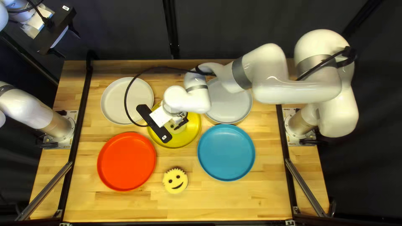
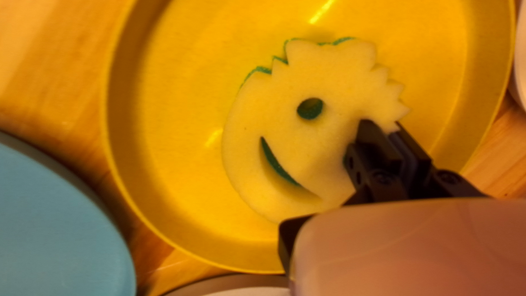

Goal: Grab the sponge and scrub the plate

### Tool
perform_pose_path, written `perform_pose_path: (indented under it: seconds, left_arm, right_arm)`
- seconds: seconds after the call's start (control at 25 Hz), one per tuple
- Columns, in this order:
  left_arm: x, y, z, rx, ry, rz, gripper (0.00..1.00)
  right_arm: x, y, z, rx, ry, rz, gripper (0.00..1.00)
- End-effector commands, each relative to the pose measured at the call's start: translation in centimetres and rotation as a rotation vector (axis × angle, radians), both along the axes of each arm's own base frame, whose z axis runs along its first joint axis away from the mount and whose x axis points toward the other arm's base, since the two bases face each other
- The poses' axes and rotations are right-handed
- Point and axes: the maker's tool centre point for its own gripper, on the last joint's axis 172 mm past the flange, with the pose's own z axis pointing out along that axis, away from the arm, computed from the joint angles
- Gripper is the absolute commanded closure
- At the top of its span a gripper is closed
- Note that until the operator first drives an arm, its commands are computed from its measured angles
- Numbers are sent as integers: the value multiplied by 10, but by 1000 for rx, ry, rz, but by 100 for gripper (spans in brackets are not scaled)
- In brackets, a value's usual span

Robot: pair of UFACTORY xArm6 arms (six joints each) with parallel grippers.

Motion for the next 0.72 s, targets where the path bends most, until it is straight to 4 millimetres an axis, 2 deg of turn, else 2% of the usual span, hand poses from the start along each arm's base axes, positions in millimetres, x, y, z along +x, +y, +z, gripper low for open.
perform_pose_path:
  seconds: [0.04,0.16,0.32,0.44,0.72]
  left_arm:
    - [0,0,0,0,0,0,0]
    - [0,0,0,0,0,0,0]
    - [0,0,0,0,0,0,0]
    - [0,0,0,0,0,0,0]
    - [0,0,0,0,0,0,0]
  right_arm:
    - [0,-22,-4,19,8,-27,100]
    - [2,-32,-6,26,18,-48,100]
    - [8,-29,-9,32,26,-55,100]
    - [12,-17,-7,28,25,-48,100]
    - [21,27,-3,6,17,-14,100]
